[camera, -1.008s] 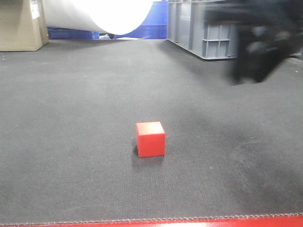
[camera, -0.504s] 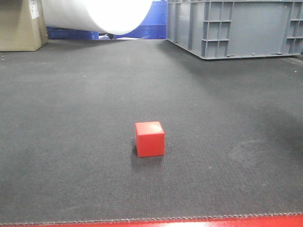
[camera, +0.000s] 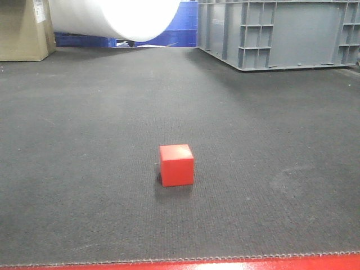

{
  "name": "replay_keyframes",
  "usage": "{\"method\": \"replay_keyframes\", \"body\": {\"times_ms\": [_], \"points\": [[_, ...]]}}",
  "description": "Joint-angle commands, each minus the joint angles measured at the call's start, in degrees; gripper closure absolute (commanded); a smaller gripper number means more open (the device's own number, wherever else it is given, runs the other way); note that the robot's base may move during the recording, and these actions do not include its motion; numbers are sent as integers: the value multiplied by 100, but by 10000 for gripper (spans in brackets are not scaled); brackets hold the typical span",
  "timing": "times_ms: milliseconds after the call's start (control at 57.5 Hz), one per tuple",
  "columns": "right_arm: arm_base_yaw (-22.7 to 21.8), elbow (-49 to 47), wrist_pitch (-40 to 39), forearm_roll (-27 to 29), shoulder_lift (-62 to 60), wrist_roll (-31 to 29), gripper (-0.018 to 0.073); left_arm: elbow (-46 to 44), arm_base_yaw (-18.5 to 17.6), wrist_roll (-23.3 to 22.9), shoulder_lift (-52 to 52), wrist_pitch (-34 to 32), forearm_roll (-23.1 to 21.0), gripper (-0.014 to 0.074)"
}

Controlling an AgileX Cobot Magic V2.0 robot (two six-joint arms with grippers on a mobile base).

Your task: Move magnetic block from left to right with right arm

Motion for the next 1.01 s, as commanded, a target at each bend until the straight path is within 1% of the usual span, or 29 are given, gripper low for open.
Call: {"method": "replay_keyframes", "body": {"times_ms": [0, 139, 400, 504, 556, 695, 852, 921, 991], "points": [[-26, 57, -497, -308, -499, -56, 525, 39, -1, -41, -53, -449, -15, 722], [-26, 204, -448, -308, -958, -56, 525, 39, -1, -41, -53, -449, -15, 722], [-26, 228, -423, -308, -972, -56, 525, 39, -1, -41, -53, -449, -15, 722], [-26, 374, -541, -308, -972, -56, 525, 39, -1, -41, -53, -449, -15, 722], [-13, 477, -768, -302, -1000, -35, 525, 39, -1, -41, -53, -449, -15, 722], [230, 840, -1484, -298, -1174, -11, 525, 39, -1, -41, -53, -449, -15, 722], [469, 1214, -1495, -298, -1467, 327, 525, 39, -1, -41, -53, -449, -15, 722], [481, 1371, -1508, -298, -1559, 453, 525, 39, -1, -41, -53, -449, -15, 722], [481, 1372, -1361, -298, -1543, 451, 525, 39, -1, -41, -53, -449, -15, 722]]}}
